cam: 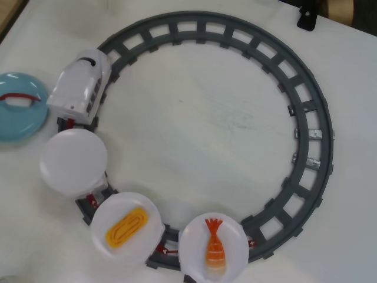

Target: Pick up the sushi from the Shinkansen and put it on the blue dish

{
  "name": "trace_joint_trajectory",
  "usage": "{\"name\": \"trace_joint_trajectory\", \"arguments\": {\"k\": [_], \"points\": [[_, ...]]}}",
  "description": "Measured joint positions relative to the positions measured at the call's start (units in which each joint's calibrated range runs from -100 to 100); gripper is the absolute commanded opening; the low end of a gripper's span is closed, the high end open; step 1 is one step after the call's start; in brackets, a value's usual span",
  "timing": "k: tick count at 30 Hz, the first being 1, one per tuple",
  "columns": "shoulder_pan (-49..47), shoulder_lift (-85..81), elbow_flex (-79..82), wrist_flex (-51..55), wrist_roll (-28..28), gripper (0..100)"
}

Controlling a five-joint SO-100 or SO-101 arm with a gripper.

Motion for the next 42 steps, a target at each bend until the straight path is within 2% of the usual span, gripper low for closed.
{"name": "trace_joint_trajectory", "arguments": {"k": [7, 16, 25, 42], "points": [[0.57, -26.49, 37.05, -9.58, 1.66, 3], [-6.05, -51.79, 66.06, -14.12, 2.74, 3], [-9.56, -68.07, 78.41, -14.2, 4.4, 3], [-11.61, -80.81, 85.36, -13.95, 4.4, 3]]}}
